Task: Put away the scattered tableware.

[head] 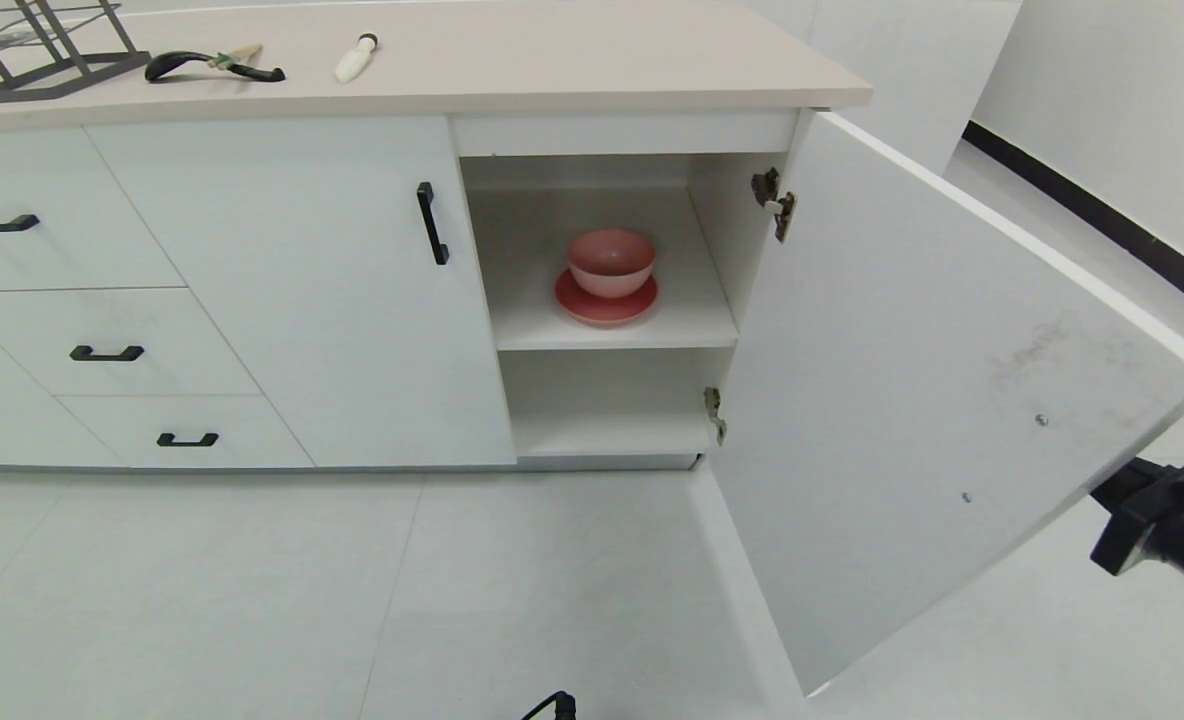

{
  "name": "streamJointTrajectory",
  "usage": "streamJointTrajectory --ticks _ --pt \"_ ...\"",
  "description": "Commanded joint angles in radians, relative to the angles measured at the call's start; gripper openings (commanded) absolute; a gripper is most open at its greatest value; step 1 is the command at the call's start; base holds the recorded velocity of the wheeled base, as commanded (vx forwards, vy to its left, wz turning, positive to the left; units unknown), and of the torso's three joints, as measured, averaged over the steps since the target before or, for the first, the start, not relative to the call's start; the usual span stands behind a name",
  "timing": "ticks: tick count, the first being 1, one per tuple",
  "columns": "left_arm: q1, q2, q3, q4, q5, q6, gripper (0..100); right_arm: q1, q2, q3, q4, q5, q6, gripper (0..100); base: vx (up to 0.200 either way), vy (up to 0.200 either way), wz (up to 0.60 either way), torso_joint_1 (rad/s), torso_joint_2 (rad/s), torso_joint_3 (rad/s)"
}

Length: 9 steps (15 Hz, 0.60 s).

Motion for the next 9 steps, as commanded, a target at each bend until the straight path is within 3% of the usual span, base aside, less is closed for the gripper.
streamJointTrajectory --ticks 1,4,9 --pt "0.0 0.001 0.0 0.0 0.0 -0.001 100 0.007 0.042 0.007 -0.003 0.005 -0.001 0 0.0 0.0 0.0 0.0 0.0 0.0" --pt "0.0 0.001 0.0 0.0 0.0 -0.001 100 0.027 0.024 0.025 -0.004 0.027 -0.006 0 0.0 0.0 0.0 0.0 0.0 0.0" --pt "0.0 0.001 0.0 0.0 0.0 -0.001 100 0.159 0.004 0.077 -0.013 0.027 -0.036 0 0.0 0.0 0.0 0.0 0.0 0.0"
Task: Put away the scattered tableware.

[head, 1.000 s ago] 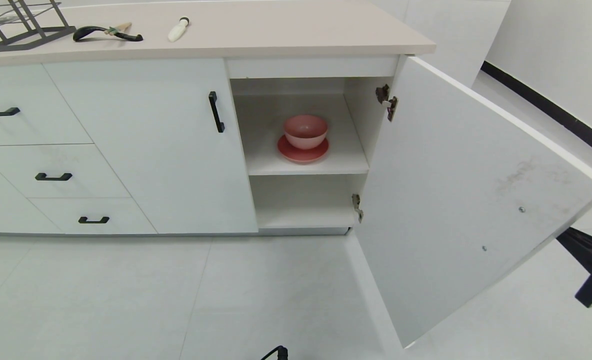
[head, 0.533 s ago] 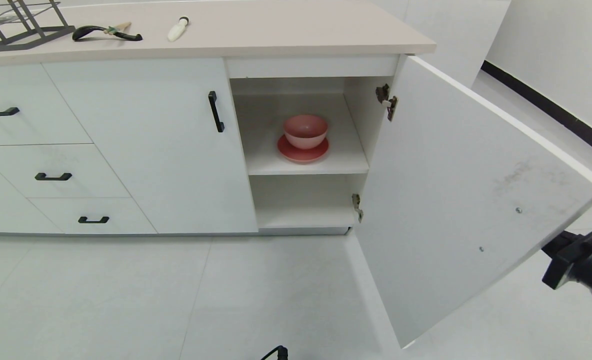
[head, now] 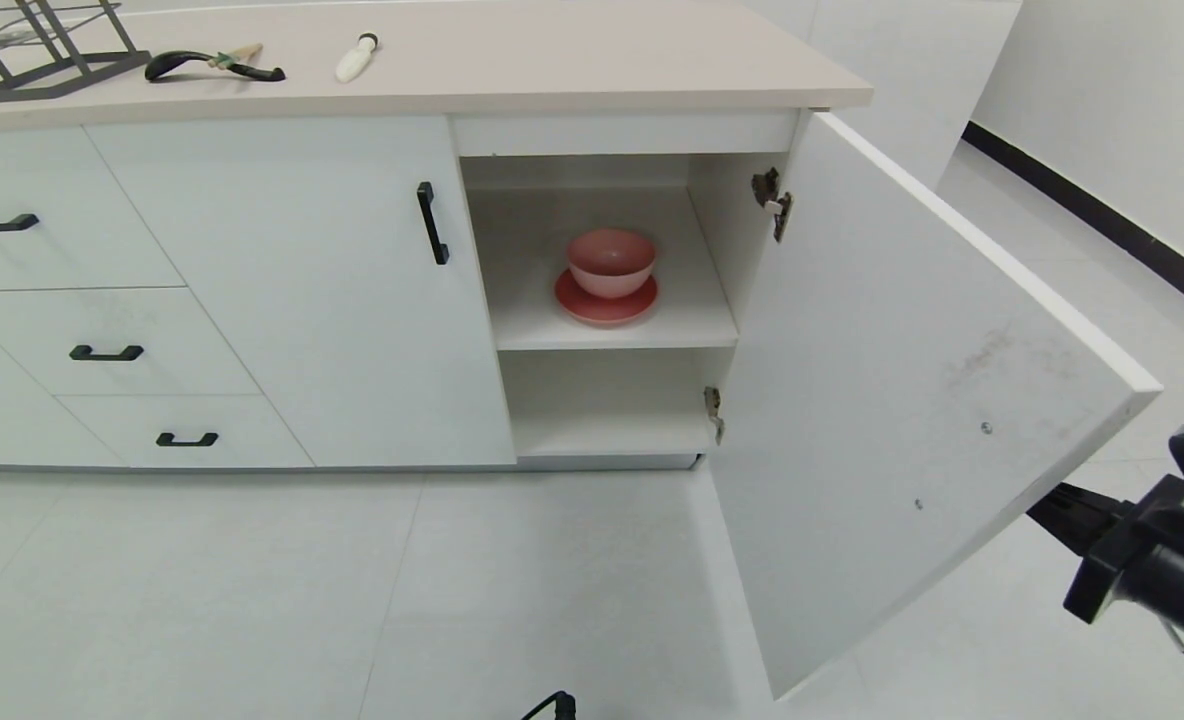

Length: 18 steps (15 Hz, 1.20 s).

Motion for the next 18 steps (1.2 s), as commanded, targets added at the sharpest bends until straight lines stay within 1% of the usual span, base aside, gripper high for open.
streamJointTrajectory --ticks 1,3,5,7,10,14,18 --pt "0.0 0.001 0.0 0.0 0.0 0.0 100 0.047 -0.01 0.014 0.001 0.001 -0.003 0 0.0 0.0 0.0 0.0 0.0 0.0" --pt "0.0 0.001 0.0 0.0 0.0 0.0 100 0.051 -0.009 0.005 0.001 0.001 -0.002 0 0.0 0.0 0.0 0.0 0.0 0.0" --pt "0.0 0.001 0.0 0.0 0.0 0.0 100 0.086 0.0 -0.034 0.001 0.001 0.0 0 0.0 0.0 0.0 0.0 0.0 0.0" --pt "0.0 0.001 0.0 0.0 0.0 0.0 100 0.143 0.02 -0.052 -0.001 -0.001 0.001 0 0.0 0.0 0.0 0.0 0.0 0.0" --pt "0.0 0.001 0.0 0.0 0.0 0.0 100 0.203 0.051 -0.058 -0.001 0.001 -0.002 0 0.0 0.0 0.0 0.0 0.0 0.0" --pt "0.0 0.001 0.0 0.0 0.0 0.0 100 0.281 0.128 -0.155 -0.002 0.001 -0.003 0 0.0 0.0 0.0 0.0 0.0 0.0" --pt "0.0 0.001 0.0 0.0 0.0 0.0 100 0.378 0.16 -0.161 -0.004 0.001 -0.008 0 0.0 0.0 0.0 0.0 0.0 0.0"
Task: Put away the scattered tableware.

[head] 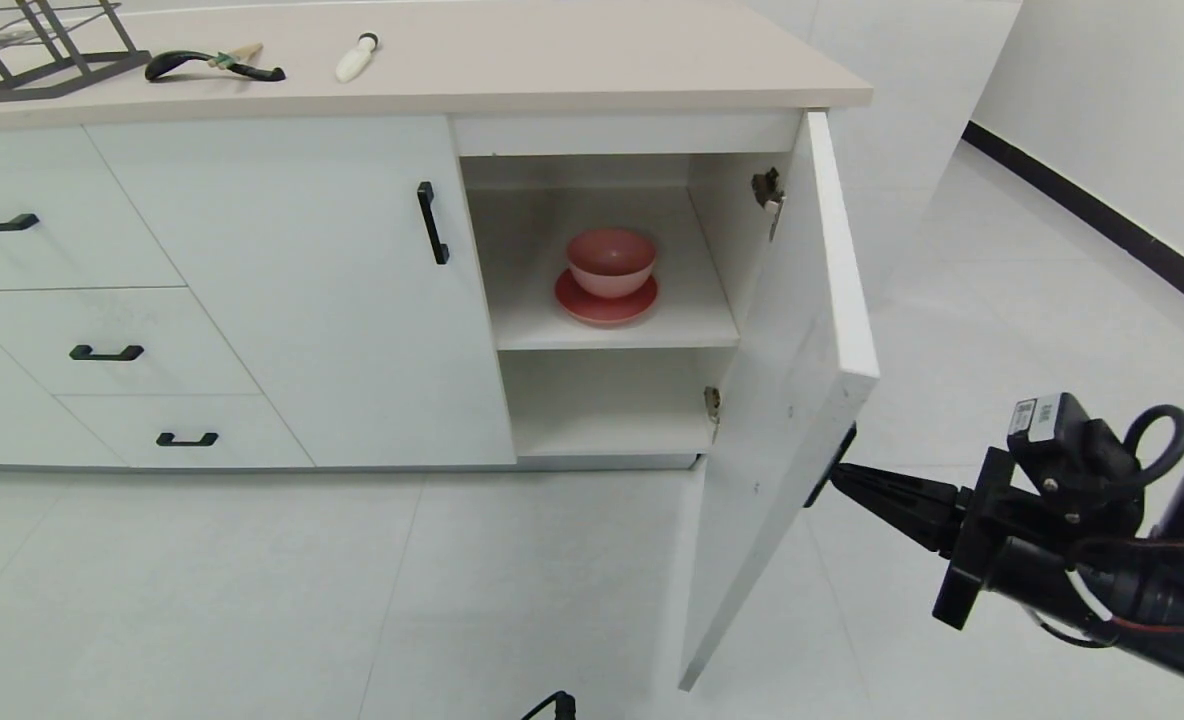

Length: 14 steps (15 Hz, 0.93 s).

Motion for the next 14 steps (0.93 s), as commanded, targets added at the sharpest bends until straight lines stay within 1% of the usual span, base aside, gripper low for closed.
streamJointTrajectory --ticks 1,4,5,8,11,14 --pt "0.0 0.001 0.0 0.0 0.0 -0.001 100 0.042 0.021 -0.012 -0.005 -0.002 -0.002 0 0.0 0.0 0.0 0.0 0.0 0.0" --pt "0.0 0.001 0.0 0.0 0.0 -0.001 100 0.078 0.044 -0.053 -0.017 -0.002 0.0 0 0.0 0.0 0.0 0.0 0.0 0.0" --pt "0.0 0.001 0.0 0.0 0.0 -0.001 100 0.088 0.071 -0.093 -0.019 -0.002 0.001 0 0.0 0.0 0.0 0.0 0.0 0.0" --pt "0.0 0.001 0.0 0.0 0.0 -0.001 100 0.101 0.126 -0.156 -0.022 -0.002 0.001 0 0.0 0.0 0.0 0.0 0.0 0.0" --pt "0.0 0.001 0.0 0.0 0.0 -0.001 100 0.162 0.189 -0.199 -0.044 -0.002 0.003 0 0.0 0.0 0.0 0.0 0.0 0.0" --pt "0.0 0.001 0.0 0.0 0.0 -0.001 100 0.187 0.219 -0.242 -0.05 -0.002 0.004 0 0.0 0.0 0.0 0.0 0.0 0.0"
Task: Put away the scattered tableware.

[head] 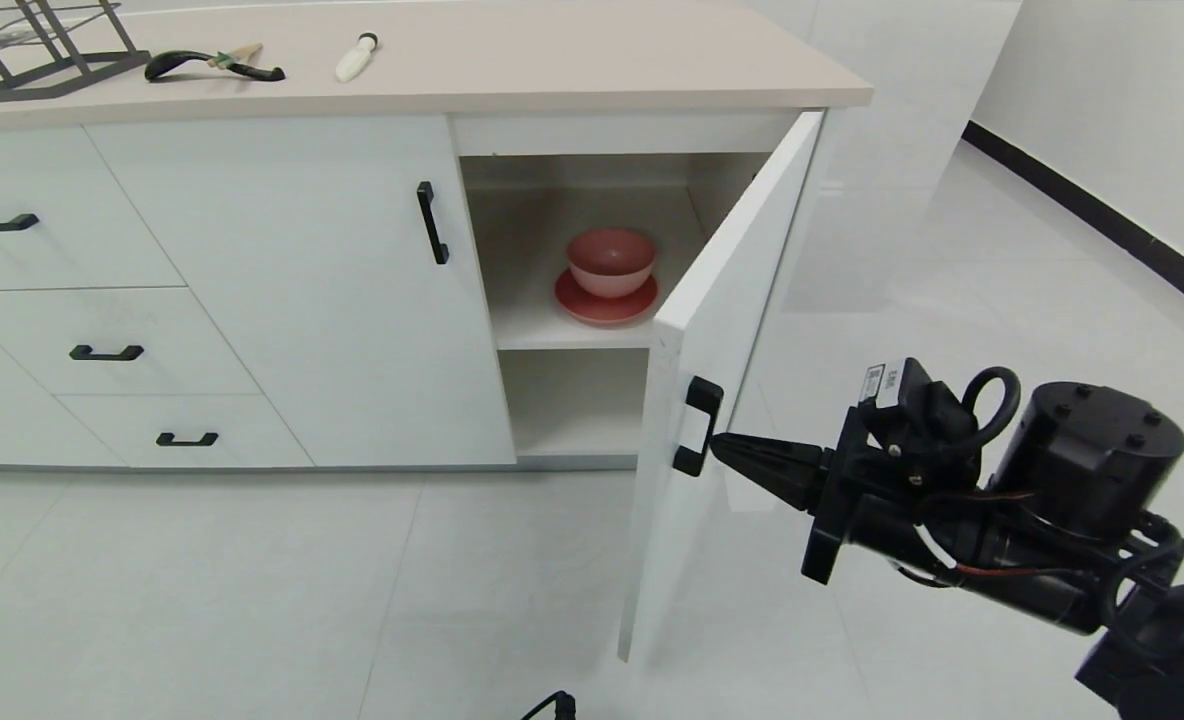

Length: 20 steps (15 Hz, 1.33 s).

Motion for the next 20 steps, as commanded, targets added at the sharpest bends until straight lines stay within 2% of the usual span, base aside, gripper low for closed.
streamJointTrajectory --ticks 1,4,13,17,20 --pt "0.0 0.001 0.0 0.0 0.0 0.0 100 0.029 0.033 -0.039 -0.004 0.0 -0.001 0 0.0 0.0 0.0 0.0 0.0 0.0" --pt "0.0 0.001 0.0 0.0 0.0 0.0 100 0.057 0.05 -0.069 -0.019 0.0 0.001 0 0.0 0.0 0.0 0.0 0.0 0.0" --pt "0.0 0.001 0.0 0.0 0.0 0.0 100 0.06 0.045 -0.077 -0.022 0.0 -0.001 0 0.0 0.0 0.0 0.0 0.0 0.0" --pt "0.0 0.001 0.0 0.0 0.0 0.001 100 0.113 0.165 -0.246 -0.024 0.0 0.001 0 0.0 0.0 0.0 0.0 0.0 0.0" --pt "0.0 0.001 0.0 0.0 -0.001 0.001 100 0.19 0.226 -0.286 -0.036 0.006 0.001 0 0.0 0.0 0.0 0.0 0.0 0.0"
